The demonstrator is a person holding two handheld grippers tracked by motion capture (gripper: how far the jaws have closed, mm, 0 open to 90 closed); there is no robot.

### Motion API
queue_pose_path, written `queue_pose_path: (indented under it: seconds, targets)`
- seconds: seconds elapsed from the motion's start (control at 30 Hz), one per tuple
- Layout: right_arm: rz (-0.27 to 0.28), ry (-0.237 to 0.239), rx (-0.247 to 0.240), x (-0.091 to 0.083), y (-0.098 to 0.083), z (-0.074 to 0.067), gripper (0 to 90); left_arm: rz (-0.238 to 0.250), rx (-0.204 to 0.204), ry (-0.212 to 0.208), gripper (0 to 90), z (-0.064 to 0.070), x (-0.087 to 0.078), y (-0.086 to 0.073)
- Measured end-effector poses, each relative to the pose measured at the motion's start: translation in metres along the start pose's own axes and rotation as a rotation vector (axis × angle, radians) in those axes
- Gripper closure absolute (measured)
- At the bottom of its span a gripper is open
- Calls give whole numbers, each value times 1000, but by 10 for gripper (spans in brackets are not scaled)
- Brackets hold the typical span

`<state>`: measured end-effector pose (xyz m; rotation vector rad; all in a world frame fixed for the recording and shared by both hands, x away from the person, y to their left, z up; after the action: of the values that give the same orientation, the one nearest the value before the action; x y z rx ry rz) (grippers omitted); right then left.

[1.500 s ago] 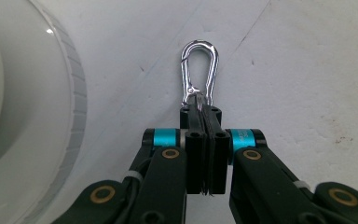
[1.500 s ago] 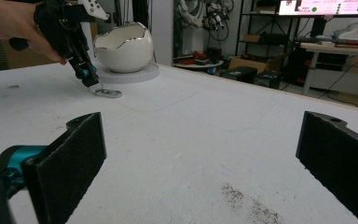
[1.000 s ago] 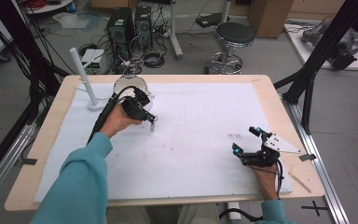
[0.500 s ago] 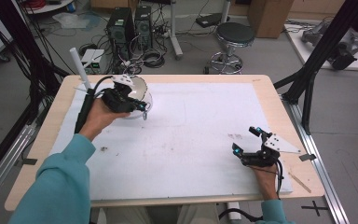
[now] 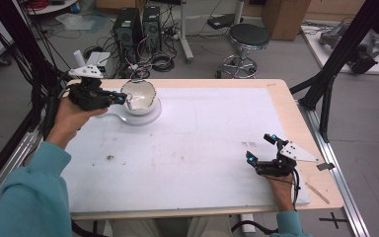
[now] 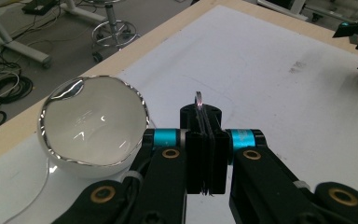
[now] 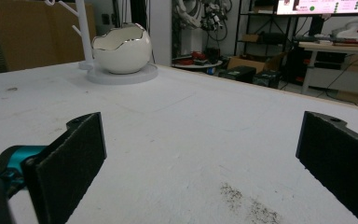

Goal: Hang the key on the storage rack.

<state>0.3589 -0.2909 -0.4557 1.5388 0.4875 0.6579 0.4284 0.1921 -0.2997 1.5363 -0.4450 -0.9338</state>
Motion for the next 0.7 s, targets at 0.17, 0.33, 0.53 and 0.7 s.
queue_pose_path:
  seconds: [0.17,0.33,0.53,0.7]
  targets:
    - [-3,-1,2,0,0,0,6,34,-8,25,885,-11,-15,6]
    - [0,-2,1,0,0,0,7,45,-4,63,885,-24,-27,11]
    - [3,-2,5,0,0,0,6,49,-14,95,885,-38,-38,15]
    - [2,-2,5,0,0,0,6,47,-27,118,884,-51,-46,15]
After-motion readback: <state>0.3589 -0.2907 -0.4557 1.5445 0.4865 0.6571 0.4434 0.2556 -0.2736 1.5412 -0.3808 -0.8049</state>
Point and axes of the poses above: each handheld gripper's, and its own axes: x roughly forward along the jaws, y roughly out of its top, z roughly to its right, the point moved 6 cm from there along x, roughly forward along the jaws, and after that the axes turned 14 degrees about z, right-handed, at the moved point
